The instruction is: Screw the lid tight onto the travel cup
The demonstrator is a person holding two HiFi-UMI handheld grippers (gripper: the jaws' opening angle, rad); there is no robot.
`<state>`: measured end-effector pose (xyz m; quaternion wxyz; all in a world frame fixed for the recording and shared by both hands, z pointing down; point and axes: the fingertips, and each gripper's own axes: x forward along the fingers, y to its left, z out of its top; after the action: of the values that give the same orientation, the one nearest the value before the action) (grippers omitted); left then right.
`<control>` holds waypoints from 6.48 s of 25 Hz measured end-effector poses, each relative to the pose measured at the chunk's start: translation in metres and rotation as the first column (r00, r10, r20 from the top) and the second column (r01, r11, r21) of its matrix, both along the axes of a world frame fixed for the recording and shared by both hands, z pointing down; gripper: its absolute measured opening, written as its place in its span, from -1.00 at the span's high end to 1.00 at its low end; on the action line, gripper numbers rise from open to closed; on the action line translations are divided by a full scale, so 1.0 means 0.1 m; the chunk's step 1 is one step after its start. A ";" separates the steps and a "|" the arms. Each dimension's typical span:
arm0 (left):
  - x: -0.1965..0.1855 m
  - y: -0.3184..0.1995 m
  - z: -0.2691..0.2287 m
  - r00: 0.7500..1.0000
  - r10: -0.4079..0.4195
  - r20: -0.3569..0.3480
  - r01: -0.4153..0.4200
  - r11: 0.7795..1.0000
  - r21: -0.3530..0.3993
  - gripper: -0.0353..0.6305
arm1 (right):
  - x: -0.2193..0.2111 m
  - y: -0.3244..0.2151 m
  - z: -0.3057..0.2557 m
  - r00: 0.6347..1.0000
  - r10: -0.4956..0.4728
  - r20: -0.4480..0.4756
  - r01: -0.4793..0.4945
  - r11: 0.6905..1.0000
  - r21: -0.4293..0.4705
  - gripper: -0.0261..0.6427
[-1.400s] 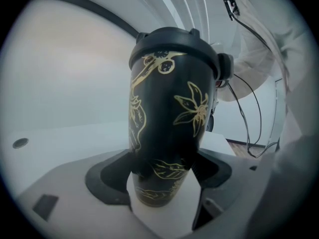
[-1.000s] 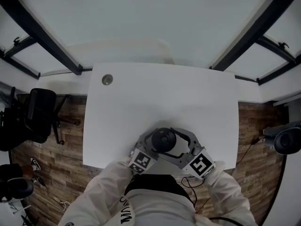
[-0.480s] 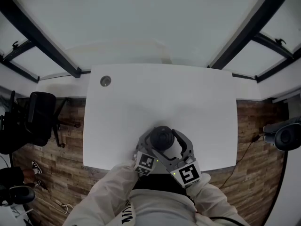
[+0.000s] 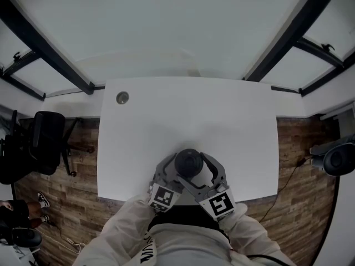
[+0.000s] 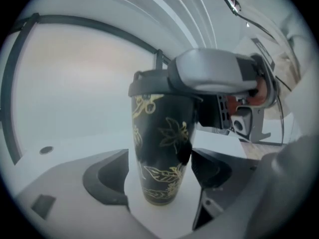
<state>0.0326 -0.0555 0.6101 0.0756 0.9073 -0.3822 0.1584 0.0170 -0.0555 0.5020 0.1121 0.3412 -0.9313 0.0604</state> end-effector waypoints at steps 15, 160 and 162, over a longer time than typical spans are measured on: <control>0.09 -0.03 -0.19 0.986 0.165 0.026 -0.166 0.985 0.039 -0.24 | 0.04 0.08 -0.07 0.938 -0.347 -0.027 0.344 0.937 -0.062 -0.25; 0.08 -0.02 -0.14 1.000 0.022 0.007 -0.022 0.998 0.061 -0.25 | -0.11 0.11 0.07 1.000 0.022 -0.002 -0.022 1.000 -0.001 -0.25; 0.07 -0.03 -0.11 1.000 -0.030 0.004 0.030 0.997 0.064 -0.25 | -0.10 0.11 0.06 0.996 0.084 0.009 -0.084 0.996 0.006 -0.25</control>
<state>0.0395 -0.0581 0.5989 0.0478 0.9030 -0.4008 0.1470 0.0067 -0.0445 0.5080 0.1043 0.3802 -0.9168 0.0638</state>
